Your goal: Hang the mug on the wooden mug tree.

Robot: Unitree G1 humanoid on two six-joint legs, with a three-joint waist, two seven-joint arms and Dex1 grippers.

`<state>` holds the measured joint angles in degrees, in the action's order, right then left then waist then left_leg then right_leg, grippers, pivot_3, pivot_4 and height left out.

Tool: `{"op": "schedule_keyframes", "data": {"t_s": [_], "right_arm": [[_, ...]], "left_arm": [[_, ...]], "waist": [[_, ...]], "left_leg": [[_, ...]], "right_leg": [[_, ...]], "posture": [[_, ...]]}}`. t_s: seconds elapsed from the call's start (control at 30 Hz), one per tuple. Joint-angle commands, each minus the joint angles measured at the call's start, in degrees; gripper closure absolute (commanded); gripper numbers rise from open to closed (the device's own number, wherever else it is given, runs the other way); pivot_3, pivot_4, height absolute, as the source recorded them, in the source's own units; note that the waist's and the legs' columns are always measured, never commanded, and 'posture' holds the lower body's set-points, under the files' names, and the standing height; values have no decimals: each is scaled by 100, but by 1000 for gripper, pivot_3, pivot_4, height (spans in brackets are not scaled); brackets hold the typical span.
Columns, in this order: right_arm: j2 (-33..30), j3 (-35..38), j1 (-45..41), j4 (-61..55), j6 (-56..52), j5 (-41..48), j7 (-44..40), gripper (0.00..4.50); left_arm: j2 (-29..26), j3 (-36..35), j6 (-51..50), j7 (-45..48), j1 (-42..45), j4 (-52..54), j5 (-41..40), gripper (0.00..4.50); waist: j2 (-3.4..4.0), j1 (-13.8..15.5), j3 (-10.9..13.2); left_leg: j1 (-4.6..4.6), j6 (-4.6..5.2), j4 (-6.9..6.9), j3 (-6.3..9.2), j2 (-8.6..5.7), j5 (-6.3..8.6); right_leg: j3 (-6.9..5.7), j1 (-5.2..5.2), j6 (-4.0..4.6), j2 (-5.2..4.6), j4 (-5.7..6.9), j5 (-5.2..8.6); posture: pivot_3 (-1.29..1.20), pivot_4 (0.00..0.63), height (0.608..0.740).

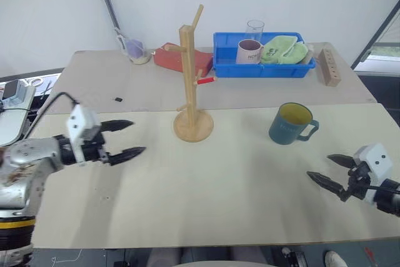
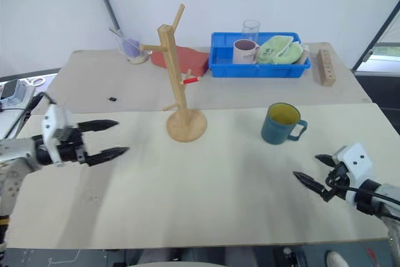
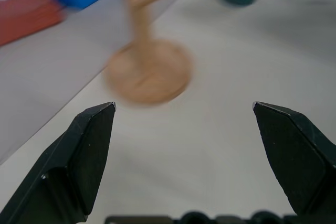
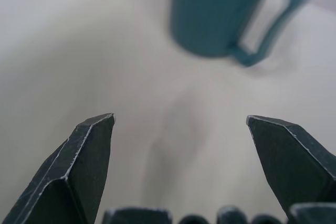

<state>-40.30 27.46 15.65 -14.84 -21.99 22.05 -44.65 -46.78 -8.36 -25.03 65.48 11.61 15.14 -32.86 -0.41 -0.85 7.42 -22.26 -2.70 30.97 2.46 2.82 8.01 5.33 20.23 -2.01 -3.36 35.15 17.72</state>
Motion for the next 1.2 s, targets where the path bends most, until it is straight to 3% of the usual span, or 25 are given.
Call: {"op": "schedule_keyframes", "data": {"t_s": [0.03, 0.23, 0.4, 0.8, 1.2], "right_arm": [[557, 58, -175, -389, 145, -249, 1012, 41], [1511, -152, -861, -113, 228, -831, 2523, 41], [1907, -309, -1402, 282, 77, -961, 3075, 41], [2065, -603, -1772, 41, -418, -855, 3259, 41], [2056, -717, -2335, 921, -279, -913, 3287, 41]], "left_arm": [[249, 511, -181, 107, 716, 440, -280, 0], [821, 1319, -108, 275, 1564, 322, -107, 0], [1133, 1678, 46, 459, 1842, 113, 26, 0], [1579, 1993, 185, 512, 2057, -39, 246, 0], [1584, 1960, 181, 494, 2083, -95, 345, 0]], "waist": [[2, -5, -2], [24, -130, -14], [32, -172, -19], [37, -162, -22], [37, -173, -22]], "left_leg": [[-4, 0, 2, 3, 0, 0], [2, 8, 15, 17, -5, -5], [0, 64, 21, 24, -6, -40], [-3, 67, 21, 47, -5, -42], [-5, 68, 23, 58, 1, -42]], "right_leg": [[0, 1, -3, 4, 2, -2], [15, -6, -12, 17, 6, -8], [21, -10, -25, 27, 15, -15], [28, -9, -23, 44, 39, -14], [43, -7, -22, 67, 51, -14]], "posture": [[0, 150, 734], [0, 150, 734], [0, 150, 734], [0, 150, 734], [0, 150, 734]]}}
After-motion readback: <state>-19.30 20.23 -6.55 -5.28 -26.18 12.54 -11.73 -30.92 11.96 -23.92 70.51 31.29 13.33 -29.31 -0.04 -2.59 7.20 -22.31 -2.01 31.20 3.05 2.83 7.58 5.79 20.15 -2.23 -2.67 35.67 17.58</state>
